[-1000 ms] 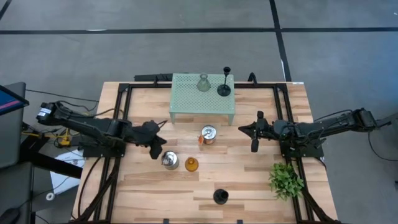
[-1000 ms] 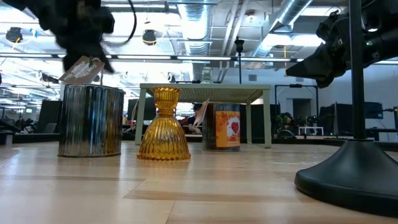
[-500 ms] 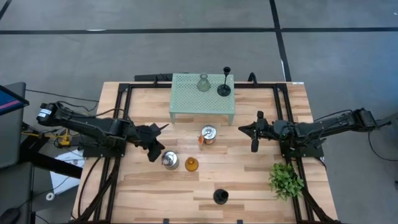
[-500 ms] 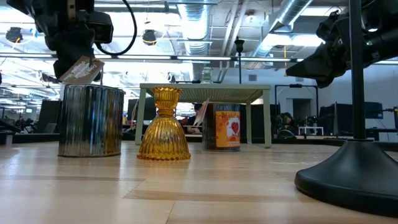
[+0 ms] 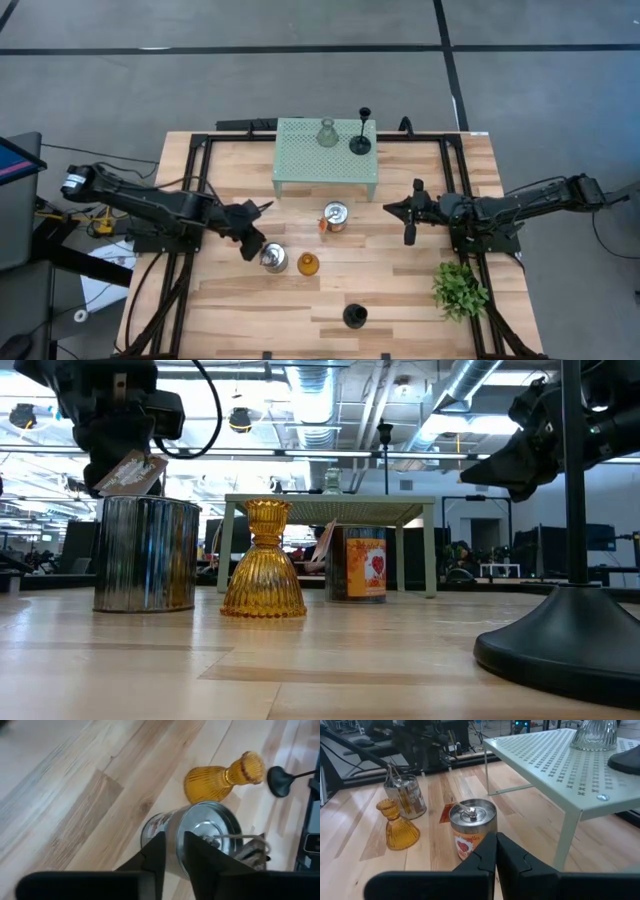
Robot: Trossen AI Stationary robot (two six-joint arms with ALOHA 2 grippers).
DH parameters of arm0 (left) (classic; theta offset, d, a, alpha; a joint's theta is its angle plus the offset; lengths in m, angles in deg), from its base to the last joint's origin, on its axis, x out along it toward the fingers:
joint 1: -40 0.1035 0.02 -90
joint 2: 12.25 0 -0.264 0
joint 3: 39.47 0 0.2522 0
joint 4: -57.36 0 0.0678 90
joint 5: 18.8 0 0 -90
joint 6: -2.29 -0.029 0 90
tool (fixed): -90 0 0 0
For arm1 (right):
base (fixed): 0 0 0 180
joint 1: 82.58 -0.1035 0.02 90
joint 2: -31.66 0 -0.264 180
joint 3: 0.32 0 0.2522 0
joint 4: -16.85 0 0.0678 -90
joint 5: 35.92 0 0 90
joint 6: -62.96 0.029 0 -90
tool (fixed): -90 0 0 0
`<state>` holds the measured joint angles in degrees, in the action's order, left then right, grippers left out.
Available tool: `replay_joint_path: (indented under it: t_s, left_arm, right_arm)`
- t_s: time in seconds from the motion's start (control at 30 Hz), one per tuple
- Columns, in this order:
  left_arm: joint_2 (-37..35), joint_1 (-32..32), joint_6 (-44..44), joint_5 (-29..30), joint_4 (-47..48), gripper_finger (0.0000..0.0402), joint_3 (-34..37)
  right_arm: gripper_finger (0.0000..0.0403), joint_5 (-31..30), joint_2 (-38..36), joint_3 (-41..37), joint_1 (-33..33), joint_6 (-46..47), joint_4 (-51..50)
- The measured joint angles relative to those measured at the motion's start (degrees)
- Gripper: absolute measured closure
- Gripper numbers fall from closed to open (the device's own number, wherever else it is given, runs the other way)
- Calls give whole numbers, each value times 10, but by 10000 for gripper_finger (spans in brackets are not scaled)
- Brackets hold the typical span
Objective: Pick & Place candle stick holders
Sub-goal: Put the bottom silver scented candle on the shelf
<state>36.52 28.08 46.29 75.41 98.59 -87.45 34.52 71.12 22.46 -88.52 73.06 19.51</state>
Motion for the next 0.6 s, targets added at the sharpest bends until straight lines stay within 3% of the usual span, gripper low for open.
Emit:
replay_joint_path:
  t_s: [0.33,0.6]
  left_arm:
    - [39,0,3,-51,-17,244,0]
    - [61,0,15,-52,-35,238,0]
  right_arm:
    - [403,0,0,0,-1,0,-19]
    - [403,0,0,0,-1,0,-27]
